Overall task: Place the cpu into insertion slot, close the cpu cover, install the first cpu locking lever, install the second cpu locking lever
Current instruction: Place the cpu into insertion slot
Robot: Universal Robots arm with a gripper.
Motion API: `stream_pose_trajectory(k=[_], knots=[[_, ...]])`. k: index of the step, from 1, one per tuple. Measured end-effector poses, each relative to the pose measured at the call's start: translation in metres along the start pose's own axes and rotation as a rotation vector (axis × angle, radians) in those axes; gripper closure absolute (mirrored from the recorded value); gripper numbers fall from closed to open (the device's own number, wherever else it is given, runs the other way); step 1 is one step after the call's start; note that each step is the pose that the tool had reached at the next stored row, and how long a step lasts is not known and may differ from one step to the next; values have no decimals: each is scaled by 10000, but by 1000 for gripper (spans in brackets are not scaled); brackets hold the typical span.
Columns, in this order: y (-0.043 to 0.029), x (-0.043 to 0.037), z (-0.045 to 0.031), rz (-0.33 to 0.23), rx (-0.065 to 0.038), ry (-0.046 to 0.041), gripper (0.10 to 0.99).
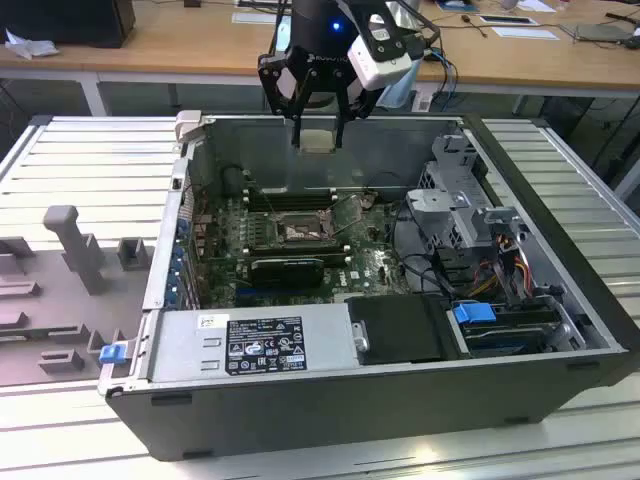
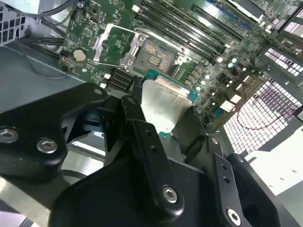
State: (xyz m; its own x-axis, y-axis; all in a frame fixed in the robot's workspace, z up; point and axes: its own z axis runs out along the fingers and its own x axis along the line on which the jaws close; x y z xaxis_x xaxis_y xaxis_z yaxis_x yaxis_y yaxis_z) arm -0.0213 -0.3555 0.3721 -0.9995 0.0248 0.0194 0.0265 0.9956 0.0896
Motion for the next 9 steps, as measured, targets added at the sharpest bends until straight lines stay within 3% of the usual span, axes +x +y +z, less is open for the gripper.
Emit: stream_pose_trajectory(k=[3, 9], knots=[[-1, 2, 2, 321, -4, -29, 557], [-1, 5, 8, 425, -6, -40, 557]])
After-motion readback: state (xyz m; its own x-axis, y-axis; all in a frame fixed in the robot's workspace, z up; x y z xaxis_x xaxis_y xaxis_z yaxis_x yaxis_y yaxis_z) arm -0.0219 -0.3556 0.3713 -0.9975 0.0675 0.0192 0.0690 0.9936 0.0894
